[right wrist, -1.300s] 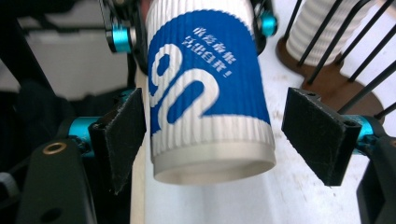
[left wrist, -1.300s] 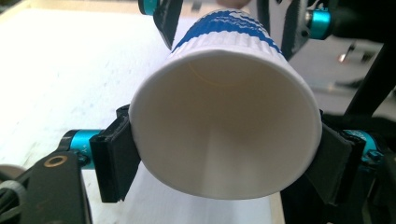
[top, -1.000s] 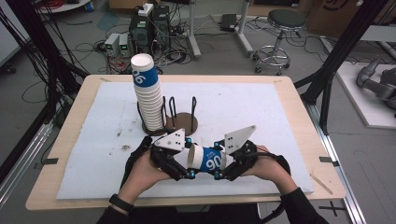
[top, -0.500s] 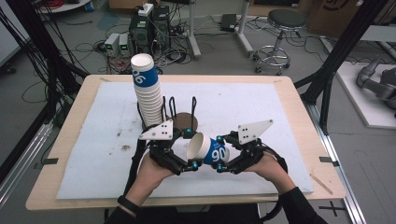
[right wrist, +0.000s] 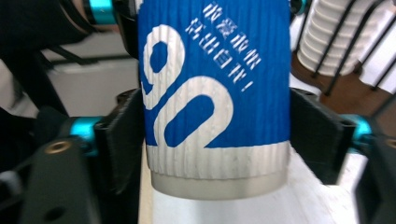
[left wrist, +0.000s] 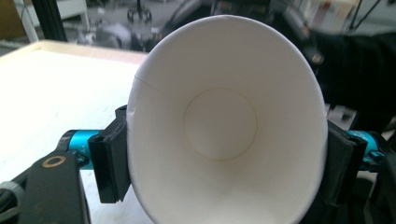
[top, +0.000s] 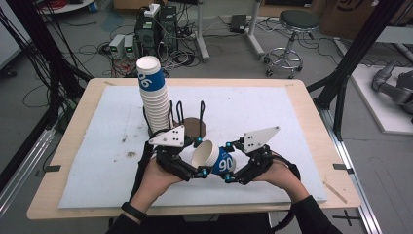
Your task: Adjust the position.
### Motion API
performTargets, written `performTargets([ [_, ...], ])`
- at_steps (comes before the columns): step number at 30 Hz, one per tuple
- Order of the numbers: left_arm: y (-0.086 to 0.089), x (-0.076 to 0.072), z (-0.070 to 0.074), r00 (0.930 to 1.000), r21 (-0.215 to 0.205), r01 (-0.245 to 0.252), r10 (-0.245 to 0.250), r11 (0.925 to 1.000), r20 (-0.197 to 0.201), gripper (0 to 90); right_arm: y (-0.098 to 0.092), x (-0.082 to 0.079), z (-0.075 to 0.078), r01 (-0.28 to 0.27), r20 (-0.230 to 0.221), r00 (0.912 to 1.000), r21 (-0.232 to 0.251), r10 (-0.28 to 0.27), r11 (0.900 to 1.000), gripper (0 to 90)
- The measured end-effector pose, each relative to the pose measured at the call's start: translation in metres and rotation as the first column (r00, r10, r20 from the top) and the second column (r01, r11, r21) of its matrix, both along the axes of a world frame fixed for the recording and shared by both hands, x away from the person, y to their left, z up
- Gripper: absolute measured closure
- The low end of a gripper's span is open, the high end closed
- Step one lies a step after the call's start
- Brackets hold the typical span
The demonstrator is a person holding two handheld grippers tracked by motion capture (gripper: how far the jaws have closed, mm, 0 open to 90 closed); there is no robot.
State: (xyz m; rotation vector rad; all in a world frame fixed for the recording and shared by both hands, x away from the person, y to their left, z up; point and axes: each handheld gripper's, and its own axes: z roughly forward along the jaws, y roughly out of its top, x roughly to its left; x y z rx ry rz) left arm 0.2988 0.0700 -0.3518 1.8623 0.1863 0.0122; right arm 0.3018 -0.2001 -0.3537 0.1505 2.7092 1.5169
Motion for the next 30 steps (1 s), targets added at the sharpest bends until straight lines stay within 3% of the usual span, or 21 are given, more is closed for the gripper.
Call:
performTargets([
  [2, -0.001, 0.000, 0.004, 0.9998, 0.049, 0.009, -0.010, 0.9988, 0.016, 21.5, 0.000, 0.000, 0.001, 0.004, 0.009, 1.0000, -0.009, -0.004, 1.000, 21.9],
  [5, -0.004, 0.001, 0.010, 0.9995, 0.103, 0.024, -0.025, 0.9944, 0.017, 21.5, 0.005, -0.003, 0.003, 0.007, 0.035, 0.9994, -0.062, -0.005, 0.998, 21.9],
  [7, -0.006, 0.001, 0.014, 0.9988, 0.147, 0.038, -0.042, 0.9884, 0.026, 21.6, 0.009, -0.004, 0.000, -0.003, 0.037, 0.9993, -0.094, 0.006, 0.996, 22.5],
  [9, -0.009, 0.001, 0.017, 0.9980, 0.187, 0.048, -0.055, 0.9812, 0.032, 21.7, 0.013, -0.004, -0.003, -0.014, 0.044, 0.9988, -0.126, 0.020, 0.992, 28.8],
  [12, -0.013, 0.000, 0.022, 0.9975, 0.230, 0.037, -0.050, 0.9724, 0.050, 21.8, 0.016, -0.005, -0.006, -0.010, 0.054, 0.9984, -0.135, 0.018, 0.991, 30.1],
  [14, -0.013, 0.000, 0.023, 0.9983, 0.196, 0.019, -0.029, 0.9805, 0.051, 19.2, 0.014, -0.003, -0.008, -0.009, 0.053, 0.9985, -0.107, 0.015, 0.994, 30.2],
  [16, -0.013, -0.001, 0.022, 0.9988, 0.131, 0.006, -0.013, 0.9914, 0.048, 16.3, 0.010, 0.000, -0.009, -0.020, 0.020, 0.9996, -0.027, 0.021, 0.999, 30.2],
  [17, -0.013, -0.001, 0.022, 0.9990, 0.090, -0.002, -0.002, 0.9959, 0.044, 16.3, 0.010, 0.000, -0.009, -0.020, 0.020, 0.9996, -0.027, 0.021, 0.999, 30.2],
  [19, -0.011, -0.001, 0.020, 0.9996, 0.017, -0.009, 0.008, 0.9998, 0.029, 13.9, 0.007, 0.000, -0.007, -0.019, 0.014, 0.9997, 0.013, 0.019, 1.000, 30.2],
  [22, -0.010, 0.002, 0.016, 0.9999, -0.071, -0.014, 0.014, 0.9974, -0.007, 12.1, 0.002, 0.001, -0.005, -0.011, -0.012, 0.9999, 0.090, 0.012, 0.996, 30.2],
  [26, -0.010, 0.004, 0.015, 0.9998, -0.109, -0.009, 0.007, 0.9940, -0.020, 12.1, -0.002, 0.002, -0.003, 0.001, -0.017, 0.9999, 0.121, 0.001, 0.993, 30.2],
  [30, -0.013, 0.005, 0.014, 0.9997, -0.115, -0.003, 0.000, 0.9933, -0.023, 13.5, -0.002, 0.002, -0.004, 0.002, -0.019, 0.9998, 0.135, 0.000, 0.991, 30.2],
])
